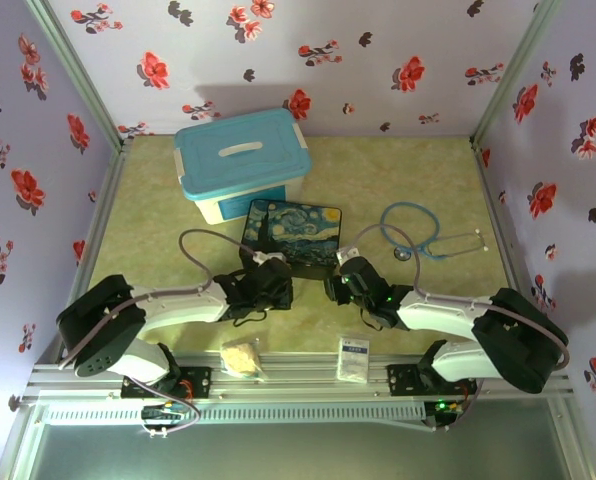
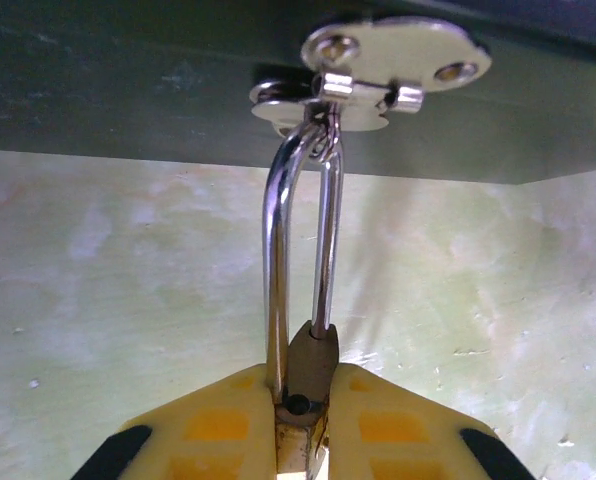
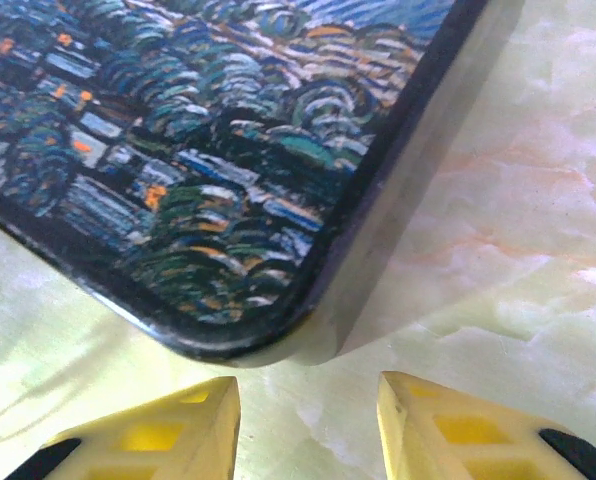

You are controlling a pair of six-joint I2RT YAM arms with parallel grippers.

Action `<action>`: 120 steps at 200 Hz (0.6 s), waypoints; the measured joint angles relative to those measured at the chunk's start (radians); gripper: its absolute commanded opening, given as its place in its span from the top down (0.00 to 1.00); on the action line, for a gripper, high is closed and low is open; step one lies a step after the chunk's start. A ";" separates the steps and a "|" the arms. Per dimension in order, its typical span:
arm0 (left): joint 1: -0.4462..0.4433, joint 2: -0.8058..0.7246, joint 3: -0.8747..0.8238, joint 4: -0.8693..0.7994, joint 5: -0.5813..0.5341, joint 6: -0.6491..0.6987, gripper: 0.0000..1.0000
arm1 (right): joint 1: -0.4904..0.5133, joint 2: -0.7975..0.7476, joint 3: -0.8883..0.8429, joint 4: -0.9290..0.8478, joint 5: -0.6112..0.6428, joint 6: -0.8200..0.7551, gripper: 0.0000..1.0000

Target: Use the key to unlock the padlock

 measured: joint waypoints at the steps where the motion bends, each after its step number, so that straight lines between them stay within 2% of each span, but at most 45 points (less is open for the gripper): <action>1: 0.000 0.000 0.002 -0.003 0.000 0.001 0.86 | 0.000 0.000 0.000 0.000 0.000 0.000 0.59; 44: -0.011 0.066 0.103 -0.151 -0.033 0.047 0.84 | 0.000 0.023 0.000 0.003 0.010 0.000 0.59; 60: -0.024 0.105 0.144 -0.181 -0.056 0.054 0.80 | 0.000 0.029 0.000 0.003 0.011 0.000 0.59; 120: -0.081 0.187 0.242 -0.273 -0.160 0.070 0.78 | 0.000 0.029 -0.001 0.008 0.014 0.001 0.59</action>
